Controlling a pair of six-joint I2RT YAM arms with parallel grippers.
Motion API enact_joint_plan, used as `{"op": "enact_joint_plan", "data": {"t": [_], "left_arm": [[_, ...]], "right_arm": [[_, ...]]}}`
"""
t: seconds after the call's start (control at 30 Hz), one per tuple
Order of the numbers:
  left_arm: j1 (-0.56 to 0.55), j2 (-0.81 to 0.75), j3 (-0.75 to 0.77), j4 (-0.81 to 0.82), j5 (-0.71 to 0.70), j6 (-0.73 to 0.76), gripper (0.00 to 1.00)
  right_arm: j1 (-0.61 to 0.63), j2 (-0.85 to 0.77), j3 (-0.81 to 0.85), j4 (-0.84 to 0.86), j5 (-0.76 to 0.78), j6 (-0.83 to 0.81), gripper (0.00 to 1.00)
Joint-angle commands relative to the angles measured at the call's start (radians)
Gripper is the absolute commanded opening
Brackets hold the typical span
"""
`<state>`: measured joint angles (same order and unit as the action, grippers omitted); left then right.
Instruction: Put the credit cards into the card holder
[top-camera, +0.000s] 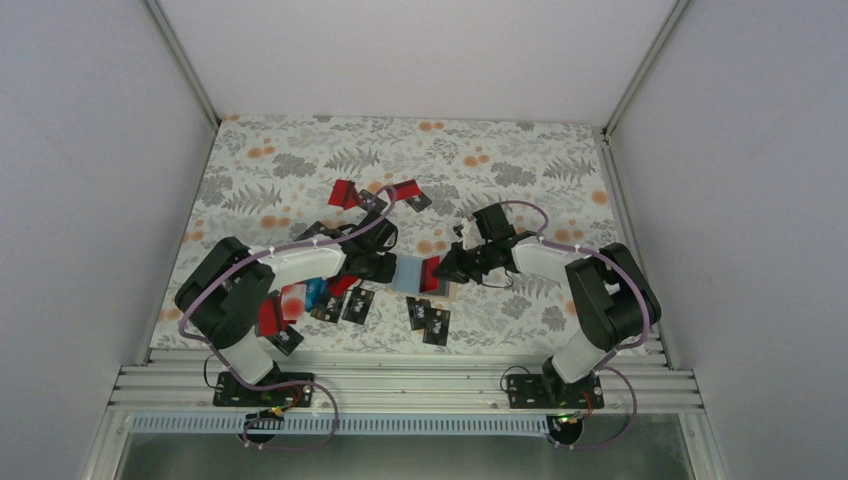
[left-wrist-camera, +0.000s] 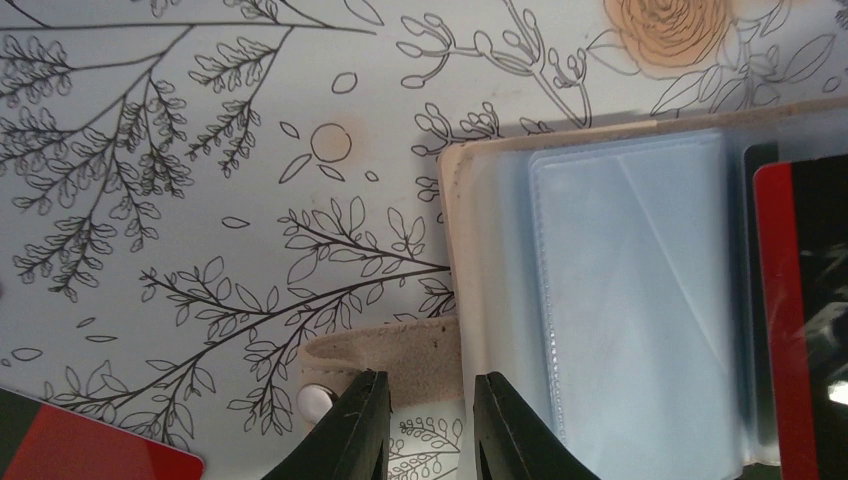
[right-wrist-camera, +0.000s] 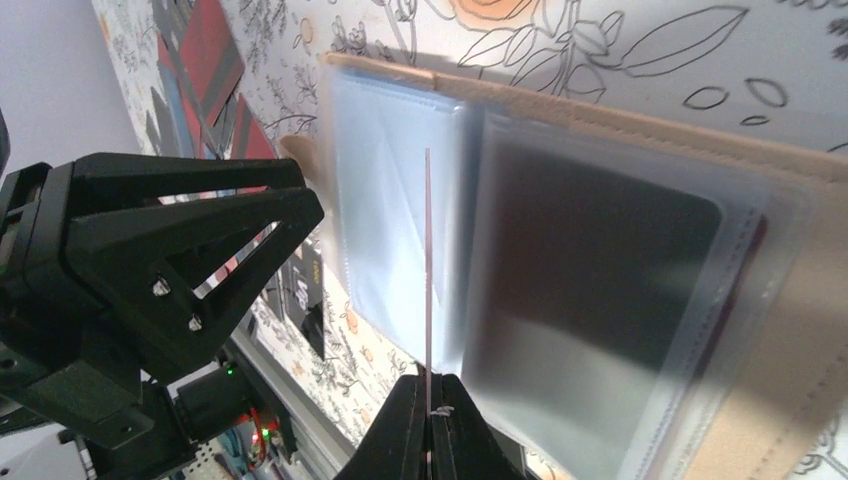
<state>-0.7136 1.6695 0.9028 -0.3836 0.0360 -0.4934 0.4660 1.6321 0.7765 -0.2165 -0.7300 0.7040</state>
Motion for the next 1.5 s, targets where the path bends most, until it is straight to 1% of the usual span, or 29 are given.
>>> {"op": "enact_joint_plan", "data": {"t": [0.0, 0.33, 0.43, 0.73, 0.87, 1.03, 1.17, 1.47], "left_arm": [[-0.015, 0.025, 0.023, -0.007, -0.024, 0.005, 0.24], [-0.035, 0.048, 0.037, -0.018, -0.047, 0.001, 0.24], [-0.038, 0.051, 0.039, -0.021, -0.048, 0.001, 0.24], [-0.048, 0.047, 0.041, -0.026, -0.048, -0.004, 0.24], [-0.050, 0.046, 0.039, -0.033, -0.058, -0.011, 0.24], [-0.051, 0.039, 0.034, -0.035, -0.069, -0.014, 0.24], [-0.050, 0.040, 0.033, -0.037, -0.070, -0.017, 0.24], [-0.057, 0.030, 0.027, -0.036, -0.071, -0.022, 0.24]], "right_arm": [[0.013, 0.004, 0.006, 0.022, 0.050, -0.018, 0.04], [0.022, 0.024, -0.009, 0.068, 0.038, -0.006, 0.04], [0.023, 0.061, -0.011, 0.077, 0.030, 0.002, 0.04], [0.023, 0.086, -0.027, 0.097, 0.025, 0.050, 0.04], [0.022, 0.067, -0.033, 0.090, 0.034, 0.069, 0.04], [0.020, -0.004, -0.033, 0.047, 0.070, 0.076, 0.04], [0.020, -0.031, -0.036, 0.019, 0.099, 0.082, 0.04], [0.020, 0.008, -0.042, 0.035, 0.071, 0.097, 0.04]]}}
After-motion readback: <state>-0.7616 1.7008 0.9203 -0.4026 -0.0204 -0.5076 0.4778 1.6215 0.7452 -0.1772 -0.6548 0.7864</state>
